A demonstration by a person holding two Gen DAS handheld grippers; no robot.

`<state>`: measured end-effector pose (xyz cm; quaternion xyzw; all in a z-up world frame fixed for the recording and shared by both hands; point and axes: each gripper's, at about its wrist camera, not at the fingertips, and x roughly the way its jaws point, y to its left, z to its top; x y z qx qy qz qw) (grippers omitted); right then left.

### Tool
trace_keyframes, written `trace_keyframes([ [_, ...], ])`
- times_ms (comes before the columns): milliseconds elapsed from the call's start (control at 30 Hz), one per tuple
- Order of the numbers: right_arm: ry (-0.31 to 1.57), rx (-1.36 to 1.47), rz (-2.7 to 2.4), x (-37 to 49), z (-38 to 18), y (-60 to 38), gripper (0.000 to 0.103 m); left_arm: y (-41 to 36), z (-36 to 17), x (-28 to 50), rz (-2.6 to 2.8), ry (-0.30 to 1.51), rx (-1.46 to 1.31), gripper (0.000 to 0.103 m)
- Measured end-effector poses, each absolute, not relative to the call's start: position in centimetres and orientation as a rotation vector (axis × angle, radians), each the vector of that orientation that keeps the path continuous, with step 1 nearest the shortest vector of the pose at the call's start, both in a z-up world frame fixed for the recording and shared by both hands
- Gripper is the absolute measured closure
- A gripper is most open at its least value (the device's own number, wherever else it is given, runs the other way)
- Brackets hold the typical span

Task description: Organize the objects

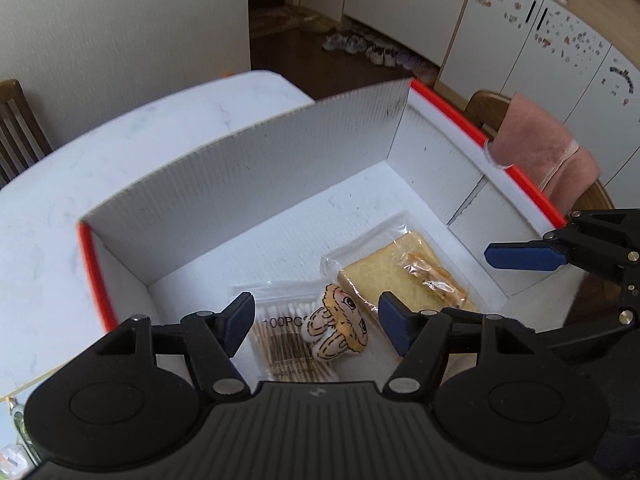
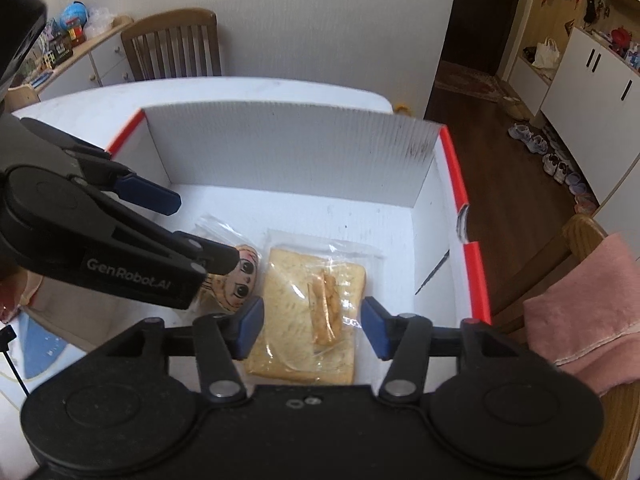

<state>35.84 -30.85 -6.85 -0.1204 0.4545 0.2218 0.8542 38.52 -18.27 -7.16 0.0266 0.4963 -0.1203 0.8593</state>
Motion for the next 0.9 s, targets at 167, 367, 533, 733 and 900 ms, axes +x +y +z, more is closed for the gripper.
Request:
trace_keyframes([
  [167, 0.924, -0.234, 0.457, 34.4, -5.3, -30.7, 0.050, -17.2, -5.6, 36.8, -0.269, 0.985, 0.033, 0.036],
  [367, 0.894, -0.185, 0.443, 32.6, -3.5, -30.3, 0.042, -15.9, -3.6, 34.1, -0.305, 0.919, 0.030, 0.036],
  [533, 0.875, -0.154, 0.442, 30.5, -2.5, -29.3, 0.036, -14.2, -2.1, 31.4, -0.324, 0.863, 0.031, 0.036],
  [733, 0.858, -0.135, 0.437, 27.9, -1.7, -27.3, 0.029, -11.5, -0.9, 28.2, -0.339, 0.816, 0.022, 0.027],
  [900, 0.838, -0.122, 0.441, 25.5, -1.0, -25.5, 0.023, -8.6, -0.3, 25.5, -0.348, 0.792, 0.004, 0.024],
])
